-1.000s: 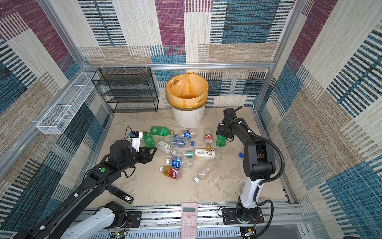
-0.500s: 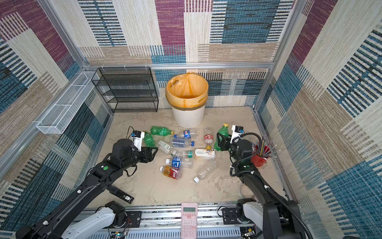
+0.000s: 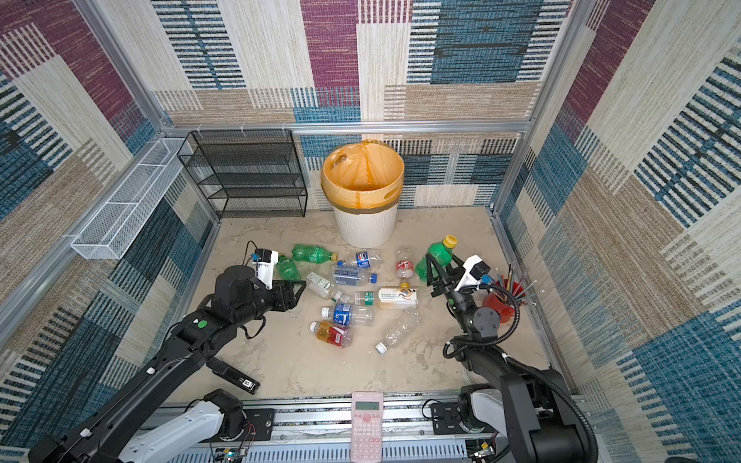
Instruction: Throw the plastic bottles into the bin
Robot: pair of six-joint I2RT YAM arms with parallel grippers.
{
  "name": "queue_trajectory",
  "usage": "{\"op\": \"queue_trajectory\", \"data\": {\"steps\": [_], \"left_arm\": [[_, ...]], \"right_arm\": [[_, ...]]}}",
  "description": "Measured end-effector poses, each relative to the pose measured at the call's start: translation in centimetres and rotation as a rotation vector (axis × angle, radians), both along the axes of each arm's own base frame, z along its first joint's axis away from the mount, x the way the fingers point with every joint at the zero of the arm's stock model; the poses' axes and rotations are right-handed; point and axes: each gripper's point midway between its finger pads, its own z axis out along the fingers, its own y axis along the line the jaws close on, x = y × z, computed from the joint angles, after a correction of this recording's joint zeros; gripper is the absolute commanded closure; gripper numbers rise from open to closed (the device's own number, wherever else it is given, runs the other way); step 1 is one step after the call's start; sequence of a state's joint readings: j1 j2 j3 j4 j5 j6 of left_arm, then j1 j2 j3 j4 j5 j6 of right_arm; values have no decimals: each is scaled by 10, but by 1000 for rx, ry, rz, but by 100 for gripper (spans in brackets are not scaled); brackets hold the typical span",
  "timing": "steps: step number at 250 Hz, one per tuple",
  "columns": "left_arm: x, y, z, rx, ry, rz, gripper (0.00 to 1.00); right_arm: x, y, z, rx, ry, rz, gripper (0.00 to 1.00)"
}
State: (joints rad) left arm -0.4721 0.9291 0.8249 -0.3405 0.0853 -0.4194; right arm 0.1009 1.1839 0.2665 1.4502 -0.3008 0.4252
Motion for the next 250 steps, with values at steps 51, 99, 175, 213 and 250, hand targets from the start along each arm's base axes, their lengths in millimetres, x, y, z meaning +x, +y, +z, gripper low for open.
{"op": "queue_trajectory", "data": {"steps": [51, 99, 175, 213, 250], "left_arm": [[0, 0, 14, -17, -26, 2, 33], [-3, 3, 28, -43, -50, 17, 33], [-7, 9, 36, -39, -63, 37, 33], [-9, 11, 40, -44, -75, 37, 33], [-11, 12, 43, -44, -87, 39, 33]], "right_arm": [[53, 27, 93, 81, -166, 64, 68], [110, 68, 221, 142, -383, 100, 45], [234, 114, 287, -18, -81, 53, 0], [163, 94, 349, -54, -166, 8, 3], [101, 76, 346, -79, -197, -15, 9]]}}
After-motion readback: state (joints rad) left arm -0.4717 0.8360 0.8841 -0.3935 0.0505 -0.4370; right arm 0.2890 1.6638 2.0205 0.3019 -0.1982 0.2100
